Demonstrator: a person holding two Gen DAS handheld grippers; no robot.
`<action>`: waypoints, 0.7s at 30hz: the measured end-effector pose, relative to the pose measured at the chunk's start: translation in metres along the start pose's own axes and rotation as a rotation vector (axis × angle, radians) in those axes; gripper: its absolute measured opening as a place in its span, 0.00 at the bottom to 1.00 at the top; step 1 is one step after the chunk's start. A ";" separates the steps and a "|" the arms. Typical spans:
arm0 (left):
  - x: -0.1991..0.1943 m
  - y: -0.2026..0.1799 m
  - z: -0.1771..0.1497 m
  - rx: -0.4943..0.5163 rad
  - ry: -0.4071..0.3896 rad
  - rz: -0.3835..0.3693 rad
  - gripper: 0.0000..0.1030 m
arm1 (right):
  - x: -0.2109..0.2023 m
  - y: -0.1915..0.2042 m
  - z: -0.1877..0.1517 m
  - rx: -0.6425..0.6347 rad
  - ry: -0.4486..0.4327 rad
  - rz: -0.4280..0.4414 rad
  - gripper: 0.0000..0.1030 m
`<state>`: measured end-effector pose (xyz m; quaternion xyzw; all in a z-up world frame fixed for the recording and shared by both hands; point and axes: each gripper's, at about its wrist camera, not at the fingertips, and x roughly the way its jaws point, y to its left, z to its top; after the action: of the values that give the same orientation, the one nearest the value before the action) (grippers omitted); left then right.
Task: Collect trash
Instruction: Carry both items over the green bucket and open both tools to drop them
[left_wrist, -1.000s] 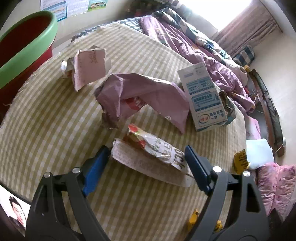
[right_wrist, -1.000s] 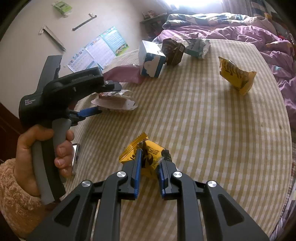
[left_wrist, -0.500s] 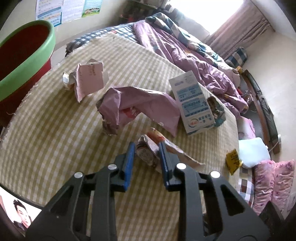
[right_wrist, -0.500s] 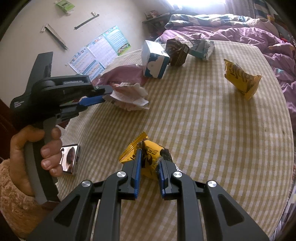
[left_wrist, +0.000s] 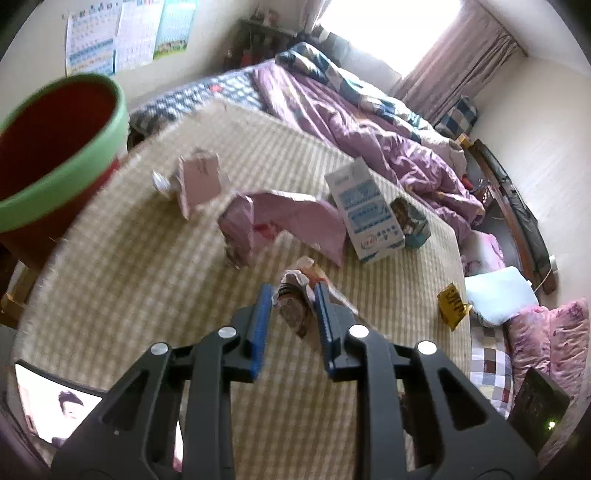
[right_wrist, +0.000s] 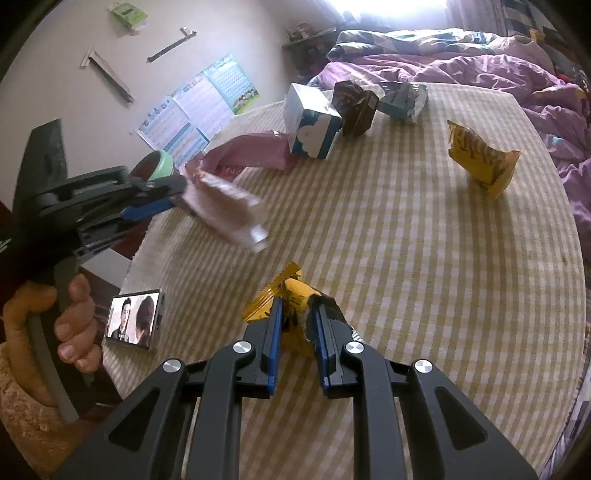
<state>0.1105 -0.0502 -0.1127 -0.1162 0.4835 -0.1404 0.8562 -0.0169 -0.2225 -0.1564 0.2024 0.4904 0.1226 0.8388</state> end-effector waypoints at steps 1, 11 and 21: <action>-0.004 0.001 0.001 0.000 -0.013 0.003 0.22 | -0.001 0.000 0.000 0.000 -0.002 0.001 0.15; -0.039 0.022 0.002 -0.021 -0.091 0.026 0.21 | 0.002 0.019 0.003 -0.041 -0.011 0.020 0.15; -0.067 0.049 0.007 -0.043 -0.148 0.055 0.21 | 0.004 0.042 0.012 -0.070 -0.028 0.028 0.10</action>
<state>0.0899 0.0199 -0.0727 -0.1314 0.4247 -0.0976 0.8904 -0.0051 -0.1858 -0.1350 0.1813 0.4713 0.1484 0.8503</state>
